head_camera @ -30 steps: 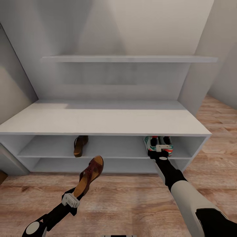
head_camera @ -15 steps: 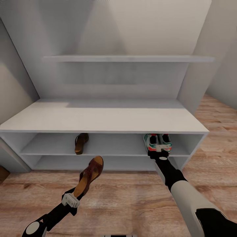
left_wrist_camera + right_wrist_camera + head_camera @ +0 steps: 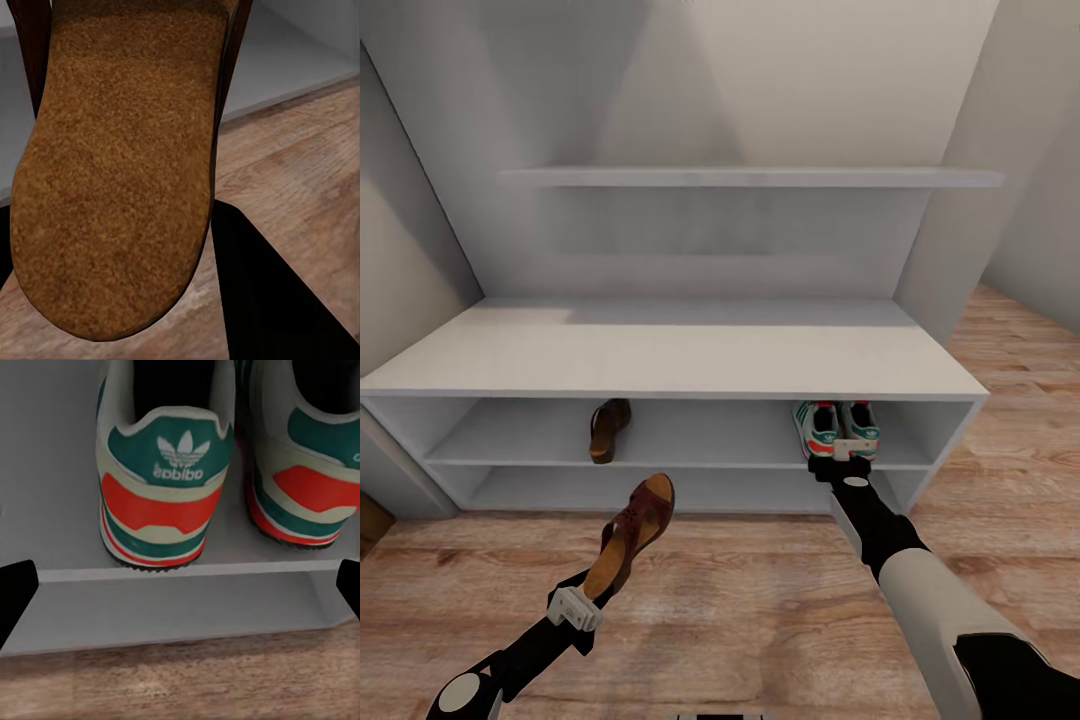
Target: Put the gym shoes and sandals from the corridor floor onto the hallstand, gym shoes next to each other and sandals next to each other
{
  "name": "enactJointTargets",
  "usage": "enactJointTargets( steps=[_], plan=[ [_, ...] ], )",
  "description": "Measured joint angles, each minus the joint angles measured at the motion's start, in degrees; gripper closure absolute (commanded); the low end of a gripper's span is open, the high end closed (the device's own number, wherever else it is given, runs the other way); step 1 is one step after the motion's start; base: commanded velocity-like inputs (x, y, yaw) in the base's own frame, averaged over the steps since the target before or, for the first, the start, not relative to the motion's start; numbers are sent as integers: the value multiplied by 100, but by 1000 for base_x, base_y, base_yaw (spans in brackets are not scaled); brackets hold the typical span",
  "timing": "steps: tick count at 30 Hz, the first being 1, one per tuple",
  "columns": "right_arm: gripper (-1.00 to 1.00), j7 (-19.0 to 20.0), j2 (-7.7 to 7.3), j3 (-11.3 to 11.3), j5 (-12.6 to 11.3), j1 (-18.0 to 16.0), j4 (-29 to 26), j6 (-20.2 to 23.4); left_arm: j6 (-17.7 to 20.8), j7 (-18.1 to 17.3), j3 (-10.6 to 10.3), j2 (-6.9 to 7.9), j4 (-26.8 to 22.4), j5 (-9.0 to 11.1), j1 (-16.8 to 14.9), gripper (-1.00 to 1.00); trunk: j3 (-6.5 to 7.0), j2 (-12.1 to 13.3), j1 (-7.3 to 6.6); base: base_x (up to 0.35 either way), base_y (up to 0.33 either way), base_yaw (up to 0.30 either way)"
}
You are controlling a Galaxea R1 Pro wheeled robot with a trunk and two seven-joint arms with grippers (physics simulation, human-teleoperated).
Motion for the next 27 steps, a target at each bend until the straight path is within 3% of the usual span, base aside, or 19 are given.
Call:
enactJointTargets(
  steps=[27],
  plan=[
    [-100, 65, 7, 0, -1, 1, -17, -38, 0, -1, 12, 0, 0, 0, 0, 100, 0, 0, 0, -3, 0, 0]
  ],
)
